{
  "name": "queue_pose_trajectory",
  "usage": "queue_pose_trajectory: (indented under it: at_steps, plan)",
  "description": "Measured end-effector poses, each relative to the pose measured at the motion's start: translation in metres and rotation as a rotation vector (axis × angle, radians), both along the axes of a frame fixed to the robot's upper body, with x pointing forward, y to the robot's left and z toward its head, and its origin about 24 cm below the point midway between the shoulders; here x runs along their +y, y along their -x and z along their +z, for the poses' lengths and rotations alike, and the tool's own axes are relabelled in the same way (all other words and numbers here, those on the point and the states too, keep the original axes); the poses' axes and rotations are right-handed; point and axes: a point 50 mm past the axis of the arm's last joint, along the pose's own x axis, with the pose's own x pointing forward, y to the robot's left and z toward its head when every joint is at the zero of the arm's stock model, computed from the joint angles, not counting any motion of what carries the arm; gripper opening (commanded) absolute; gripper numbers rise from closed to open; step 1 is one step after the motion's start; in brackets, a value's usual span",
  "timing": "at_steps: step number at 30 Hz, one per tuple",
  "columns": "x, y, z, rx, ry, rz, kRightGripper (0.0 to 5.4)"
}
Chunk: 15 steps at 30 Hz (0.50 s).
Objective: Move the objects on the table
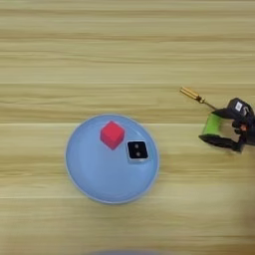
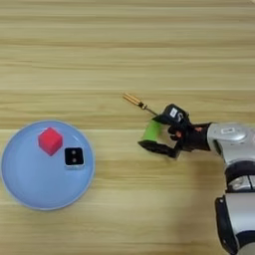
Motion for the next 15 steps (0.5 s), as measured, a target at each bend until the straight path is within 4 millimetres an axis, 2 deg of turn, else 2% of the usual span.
queue_pose_trajectory:
  at_steps: [15]
  plan:
    - [0.0039, -0.0008, 0.0039, 0.008, -0.063, 0.022, 4.56]
